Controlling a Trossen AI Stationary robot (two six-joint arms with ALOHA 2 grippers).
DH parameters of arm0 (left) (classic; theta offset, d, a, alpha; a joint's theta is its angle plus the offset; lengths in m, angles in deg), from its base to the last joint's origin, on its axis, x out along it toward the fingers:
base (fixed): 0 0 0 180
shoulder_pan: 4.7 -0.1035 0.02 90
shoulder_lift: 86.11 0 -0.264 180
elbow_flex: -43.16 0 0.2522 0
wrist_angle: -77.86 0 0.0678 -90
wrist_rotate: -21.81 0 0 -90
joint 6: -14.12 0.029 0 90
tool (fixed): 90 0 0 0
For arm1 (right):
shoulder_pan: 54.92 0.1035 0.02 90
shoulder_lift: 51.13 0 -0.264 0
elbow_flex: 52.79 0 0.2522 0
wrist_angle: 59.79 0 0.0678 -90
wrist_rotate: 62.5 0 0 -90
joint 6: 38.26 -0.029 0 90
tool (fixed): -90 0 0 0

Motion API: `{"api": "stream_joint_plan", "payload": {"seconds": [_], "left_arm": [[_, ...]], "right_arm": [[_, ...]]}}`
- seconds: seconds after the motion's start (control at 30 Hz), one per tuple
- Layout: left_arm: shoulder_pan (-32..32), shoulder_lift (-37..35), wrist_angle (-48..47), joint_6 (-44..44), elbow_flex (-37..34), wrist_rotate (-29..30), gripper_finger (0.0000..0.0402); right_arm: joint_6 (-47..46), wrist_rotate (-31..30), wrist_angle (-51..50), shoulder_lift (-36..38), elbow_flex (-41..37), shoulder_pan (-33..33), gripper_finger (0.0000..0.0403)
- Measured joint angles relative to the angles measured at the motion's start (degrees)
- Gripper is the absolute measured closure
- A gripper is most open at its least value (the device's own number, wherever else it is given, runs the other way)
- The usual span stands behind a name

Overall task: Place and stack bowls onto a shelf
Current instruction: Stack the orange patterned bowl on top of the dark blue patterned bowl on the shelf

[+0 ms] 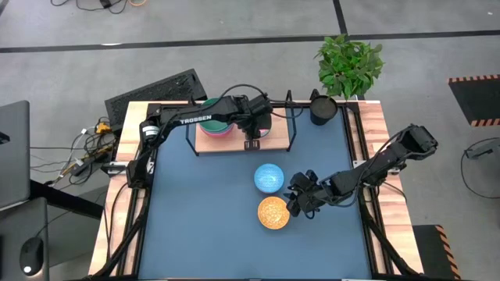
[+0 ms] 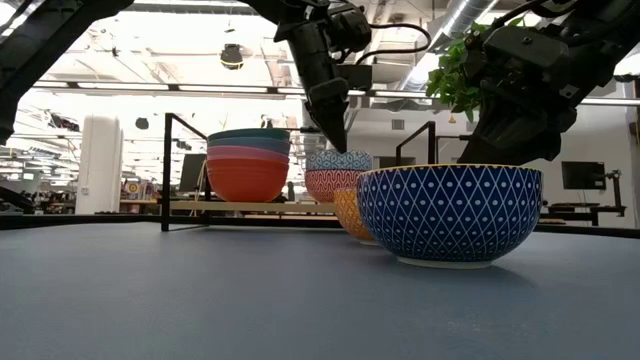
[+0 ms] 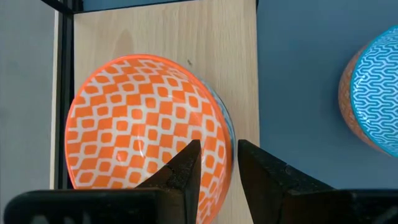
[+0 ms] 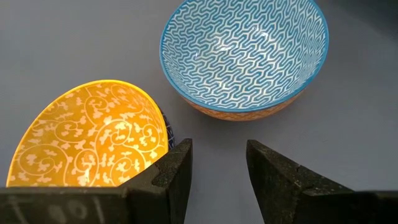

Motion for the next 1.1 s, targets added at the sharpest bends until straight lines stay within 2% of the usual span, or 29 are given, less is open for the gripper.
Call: {"api": "stream_joint_plan", "payload": {"seconds": [0.17,0.37,0.43,0.53,0.6,0.73,0.93,1.0,1.1], "left_arm": [[0.09,-0.72,-0.78,1.38,0.0,1.13,0.0309],[0.57,-6.28,-1.87,0.86,0.09,2.85,0.0303],[1.09,-7.76,-2.64,-0.5,0.07,1.88,0.0303],[2.54,-9.67,-3.18,-2.81,0.07,-2.62,0.0303],[4.35,-10.08,-2.86,-2.63,0.09,-2.33,0.0303],[8.76,-9.53,2.49,-0.32,-2.46,10.37,0.0317],[12.87,-9.42,18.17,1.61,-15.99,25.43,0.0363],[13.31,-9.42,21.86,2.8,-19.76,28.37,0.038],[13.35,-9.4,23.27,1.79,-22.97,28.79,0.0398]], "right_arm": [[0.0,0.0,0.01,0.0,0.0,-0.01,0.0226],[0.0,-0.04,0.0,0.0,0.01,-0.02,0.0226],[0.0,-0.12,0.01,0.0,0.01,-0.02,0.0226],[0.02,-0.24,0.02,0.0,0.01,-0.02,0.0226],[0.0,-0.3,0.04,0.0,0.02,-0.02,0.0226],[0.01,-0.44,0.05,0.0,0.02,-0.02,0.0226],[-1.0,-0.48,0.14,0.0,0.02,0.4,0.0226],[-1.03,-0.46,0.13,0.0,0.02,0.67,0.0226],[-1.03,-0.45,0.14,0.0,0.02,1.23,0.0226]]}}
